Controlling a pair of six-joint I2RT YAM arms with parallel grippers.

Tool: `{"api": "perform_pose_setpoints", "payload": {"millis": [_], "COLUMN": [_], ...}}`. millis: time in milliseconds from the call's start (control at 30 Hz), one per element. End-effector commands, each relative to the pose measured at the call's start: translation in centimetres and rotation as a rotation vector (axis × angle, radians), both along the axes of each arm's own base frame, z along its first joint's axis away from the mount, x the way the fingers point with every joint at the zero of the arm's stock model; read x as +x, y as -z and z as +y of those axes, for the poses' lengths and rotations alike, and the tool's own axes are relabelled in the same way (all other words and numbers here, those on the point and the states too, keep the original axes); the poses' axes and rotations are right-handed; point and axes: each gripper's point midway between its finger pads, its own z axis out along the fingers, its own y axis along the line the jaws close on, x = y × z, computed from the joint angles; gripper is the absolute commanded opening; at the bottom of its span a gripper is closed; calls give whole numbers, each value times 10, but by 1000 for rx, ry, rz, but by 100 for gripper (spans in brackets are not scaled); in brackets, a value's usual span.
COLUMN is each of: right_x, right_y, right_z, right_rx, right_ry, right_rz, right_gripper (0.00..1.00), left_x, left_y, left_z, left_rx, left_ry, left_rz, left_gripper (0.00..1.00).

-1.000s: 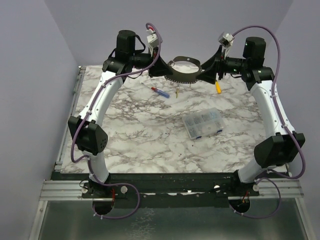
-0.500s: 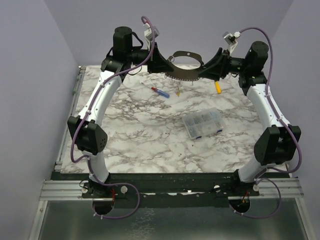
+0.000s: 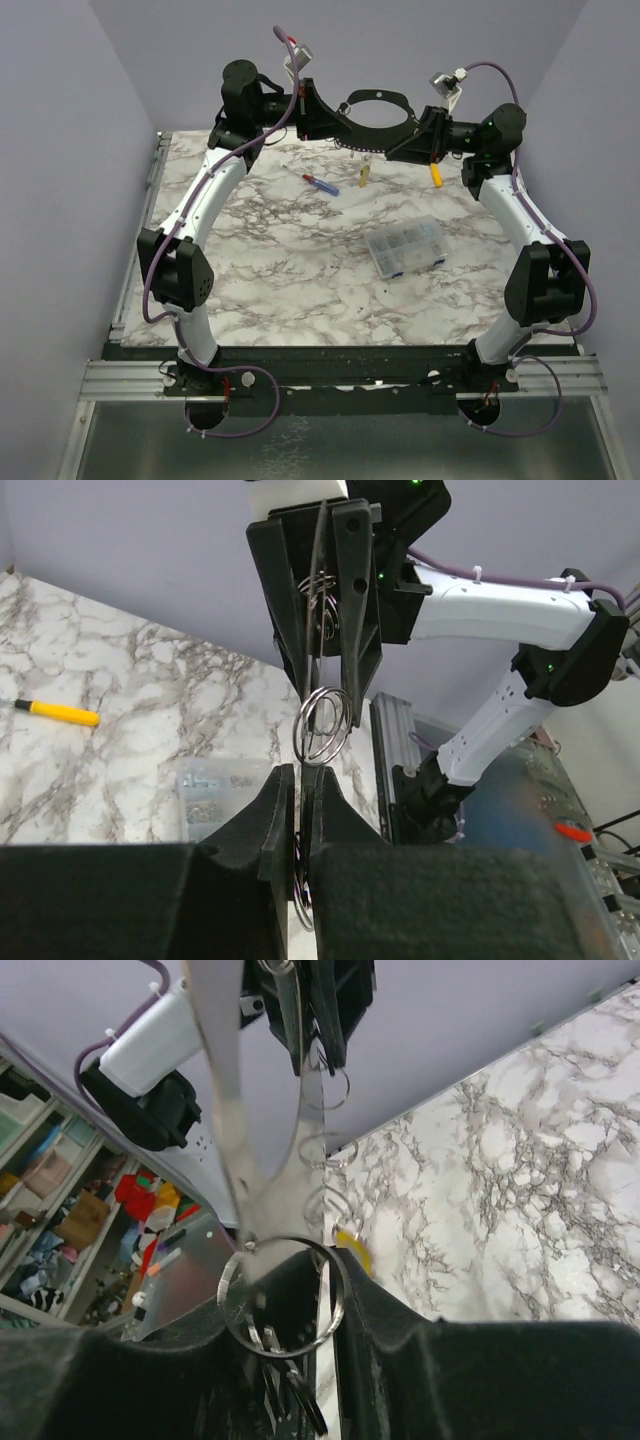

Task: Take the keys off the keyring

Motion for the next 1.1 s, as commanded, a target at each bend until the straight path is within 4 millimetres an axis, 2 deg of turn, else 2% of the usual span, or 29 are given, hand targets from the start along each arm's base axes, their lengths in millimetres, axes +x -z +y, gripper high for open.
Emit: {"api": "perform_pose_setpoints", "payload": {"millis": [0, 200, 400, 500, 633, 700, 900, 1067], "right_x": [3, 3, 4, 3, 3, 5, 27, 29], "right_y": [-8, -17, -20, -22, -24, -20, 6, 16], "right_z": [2, 2, 2, 2, 1, -2, -13, -19], "right_rx": [33, 47, 51, 52, 51, 48, 0, -15], "right_ry": [37, 55, 60, 62, 64, 91, 277, 392], "right_rz": [15, 9, 7, 3, 5, 23, -30, -96], "right_gripper": [31, 38, 28, 29, 53, 71, 82, 83], "left_x": [-16, -16, -16, -17, -15, -10, 3, 13], "left_y": [-25, -23, -23, -22, -22, -25, -28, -35], "left_z": [3, 4, 4, 5, 5, 8, 13, 17], "left_rx": [-120, -121, -123, -123, -131, -146, -181, -208], "left_ry": [40, 34, 28, 25, 2, -36, -150, -243], "left_rz": [-3, -3, -7, -6, -6, 1, 31, 44], "left_gripper": [0, 0, 0, 0, 0, 0, 0, 0]}}
